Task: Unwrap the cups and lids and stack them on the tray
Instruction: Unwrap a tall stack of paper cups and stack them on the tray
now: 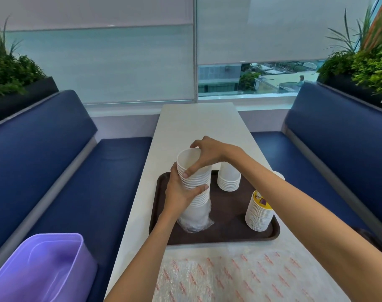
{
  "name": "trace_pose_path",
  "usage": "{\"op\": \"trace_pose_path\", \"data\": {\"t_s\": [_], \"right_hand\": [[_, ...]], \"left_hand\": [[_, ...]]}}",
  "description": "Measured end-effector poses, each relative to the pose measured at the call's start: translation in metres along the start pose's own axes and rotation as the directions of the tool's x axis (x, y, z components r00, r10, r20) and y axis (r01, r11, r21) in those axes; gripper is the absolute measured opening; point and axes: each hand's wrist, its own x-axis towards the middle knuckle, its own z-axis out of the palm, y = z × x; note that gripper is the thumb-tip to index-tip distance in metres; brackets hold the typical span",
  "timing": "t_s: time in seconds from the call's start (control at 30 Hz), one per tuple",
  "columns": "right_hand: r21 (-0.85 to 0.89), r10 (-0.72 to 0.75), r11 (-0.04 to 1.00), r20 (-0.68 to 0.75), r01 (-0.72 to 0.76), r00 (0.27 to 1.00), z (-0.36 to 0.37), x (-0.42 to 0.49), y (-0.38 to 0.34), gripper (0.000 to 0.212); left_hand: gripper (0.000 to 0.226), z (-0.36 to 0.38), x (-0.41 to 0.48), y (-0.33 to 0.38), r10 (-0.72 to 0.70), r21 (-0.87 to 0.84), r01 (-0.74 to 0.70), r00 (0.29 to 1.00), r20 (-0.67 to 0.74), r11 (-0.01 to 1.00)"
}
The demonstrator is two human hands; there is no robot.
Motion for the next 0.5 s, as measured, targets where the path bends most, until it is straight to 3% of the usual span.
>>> {"op": "trace_pose_path", "data": {"t_s": [0.13, 0.5], "right_hand": [[-0.057, 0.022, 0.998, -0.008, -0.022, 1.0, 0.001, -0.001, -0.003, 0.093], [0.037, -0.036, 0.998, -0.095, 0.04, 0.995, -0.019, -0.006, -0.012, 0.081]], "left_hand": [[0.097, 0.0, -0.001, -0.001, 0.006, -0.016, -0.006, 1.0, 0.0, 1.0], [0.103, 0.003, 0.003, -0.003, 0.005, 0.056, -0.003, 0.999, -0.033, 0.998]]}}
